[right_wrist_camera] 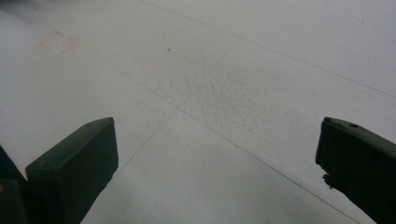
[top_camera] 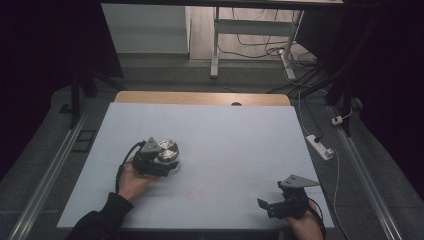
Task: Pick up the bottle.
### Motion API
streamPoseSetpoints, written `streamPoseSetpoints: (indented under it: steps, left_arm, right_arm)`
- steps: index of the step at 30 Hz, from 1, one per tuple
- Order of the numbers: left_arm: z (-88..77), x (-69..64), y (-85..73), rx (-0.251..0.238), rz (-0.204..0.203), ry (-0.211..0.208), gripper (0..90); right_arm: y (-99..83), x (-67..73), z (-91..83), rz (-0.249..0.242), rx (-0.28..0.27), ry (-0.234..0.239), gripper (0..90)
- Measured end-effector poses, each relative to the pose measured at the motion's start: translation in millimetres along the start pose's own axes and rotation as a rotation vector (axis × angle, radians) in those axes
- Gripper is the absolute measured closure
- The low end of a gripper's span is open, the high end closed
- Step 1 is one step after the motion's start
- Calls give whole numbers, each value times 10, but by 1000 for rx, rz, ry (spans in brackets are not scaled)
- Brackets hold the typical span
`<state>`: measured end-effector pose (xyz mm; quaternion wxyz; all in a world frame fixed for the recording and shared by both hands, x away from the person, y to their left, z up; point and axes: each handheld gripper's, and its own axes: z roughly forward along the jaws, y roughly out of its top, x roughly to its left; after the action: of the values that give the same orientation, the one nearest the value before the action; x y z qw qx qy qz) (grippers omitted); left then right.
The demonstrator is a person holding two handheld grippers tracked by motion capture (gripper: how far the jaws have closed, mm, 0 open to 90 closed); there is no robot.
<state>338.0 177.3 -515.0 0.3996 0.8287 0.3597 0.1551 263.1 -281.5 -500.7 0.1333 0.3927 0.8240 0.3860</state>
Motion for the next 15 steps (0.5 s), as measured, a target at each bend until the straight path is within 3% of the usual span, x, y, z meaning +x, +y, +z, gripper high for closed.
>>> streamPoseSetpoints:
  steps: [4, 15]
  left_arm:
    - [-1, -14, 7, 3, -6, 7, 155]
    - [-48, -95, 106, 3, 32, -23, 155]
  right_arm:
    - [-1, 0, -2, 0, -4, -1, 0]
    - [-2, -1, -6, 1, -7, 0, 0]
